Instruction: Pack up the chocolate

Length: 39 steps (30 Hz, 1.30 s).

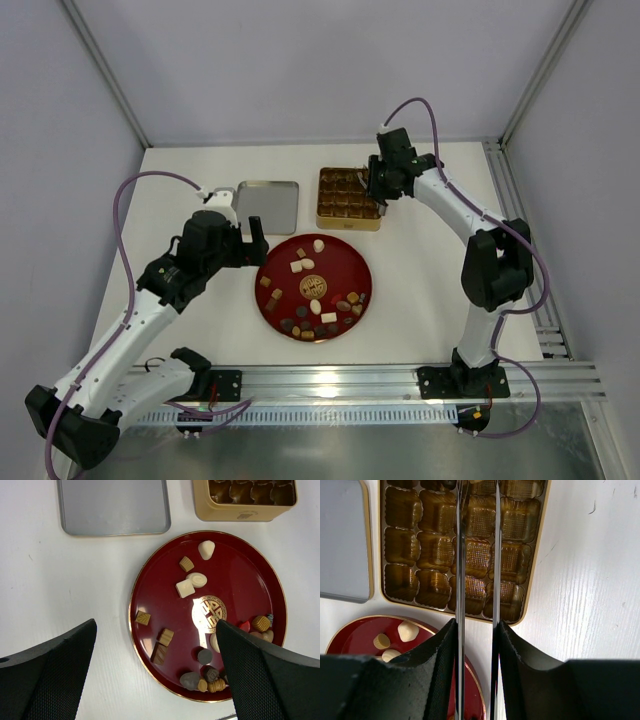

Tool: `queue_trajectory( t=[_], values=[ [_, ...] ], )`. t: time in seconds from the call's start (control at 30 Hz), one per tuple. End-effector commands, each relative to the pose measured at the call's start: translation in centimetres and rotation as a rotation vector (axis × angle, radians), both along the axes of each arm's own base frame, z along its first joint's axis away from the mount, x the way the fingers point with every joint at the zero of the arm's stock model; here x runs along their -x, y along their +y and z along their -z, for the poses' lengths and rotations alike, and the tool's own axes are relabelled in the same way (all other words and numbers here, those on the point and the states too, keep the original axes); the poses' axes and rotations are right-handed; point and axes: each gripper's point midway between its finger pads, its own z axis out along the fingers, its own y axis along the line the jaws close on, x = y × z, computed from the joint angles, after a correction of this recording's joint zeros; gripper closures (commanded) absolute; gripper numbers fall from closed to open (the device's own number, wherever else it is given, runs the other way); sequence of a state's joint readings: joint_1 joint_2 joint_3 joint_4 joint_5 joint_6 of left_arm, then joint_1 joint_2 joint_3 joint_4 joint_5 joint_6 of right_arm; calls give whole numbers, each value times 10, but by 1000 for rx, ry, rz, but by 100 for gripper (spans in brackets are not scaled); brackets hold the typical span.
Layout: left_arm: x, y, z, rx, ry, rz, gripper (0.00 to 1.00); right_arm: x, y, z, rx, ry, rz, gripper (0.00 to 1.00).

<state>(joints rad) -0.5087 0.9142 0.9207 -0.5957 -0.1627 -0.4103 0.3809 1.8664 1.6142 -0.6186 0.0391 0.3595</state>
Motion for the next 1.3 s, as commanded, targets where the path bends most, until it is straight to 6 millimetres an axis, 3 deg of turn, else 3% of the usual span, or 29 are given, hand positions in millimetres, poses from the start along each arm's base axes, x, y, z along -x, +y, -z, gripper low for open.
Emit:
queue_trajectory(
  t=[0.0, 0.3, 0.47, 0.63, 0.67, 0.7, 0.73, 0.8, 0.87, 0.97, 1.0, 1.1, 1.27],
  values=[
    [-4, -3, -10, 15, -35, 5, 0, -20, 1, -32, -17, -102, 5, 60],
    [-4, -3, -10, 15, -35, 5, 0, -19, 2, -38, -23, -105, -1, 58],
    [-4, -3, -10, 14, -35, 4, 0, -7, 3, -50, -41, -112, -16, 58],
    [-4, -3, -9, 14, -34, 5, 0, 35, 6, -60, -59, -126, -47, 58],
    [-4, -3, -10, 16, -36, 6, 0, 46, 15, -61, -67, -131, -75, 58],
    [-4, -3, -9, 15, -33, 6, 0, 58, 14, -49, -54, -104, -81, 58],
    [-4, -4, -10, 17, -34, 9, 0, 70, 15, -60, -59, -133, -83, 58],
    [-4, -4, -10, 17, -33, 10, 0, 96, 25, -51, -51, -119, -124, 58],
    [-4, -3, -9, 16, -31, 7, 0, 115, 30, -62, -82, -148, -134, 58],
    [-4, -4, -9, 18, -32, 9, 0, 158, 56, -45, -99, -108, -215, 58],
    [-4, -4, -10, 19, -31, 9, 0, 159, 54, -42, -98, -100, -208, 59],
    [-4, -5, -9, 17, -29, 11, 0, 185, 75, -30, -102, -70, -268, 59],
    [-4, -3, -8, 14, -29, 6, 0, 204, 100, -23, -137, -47, -306, 58]
  ],
)
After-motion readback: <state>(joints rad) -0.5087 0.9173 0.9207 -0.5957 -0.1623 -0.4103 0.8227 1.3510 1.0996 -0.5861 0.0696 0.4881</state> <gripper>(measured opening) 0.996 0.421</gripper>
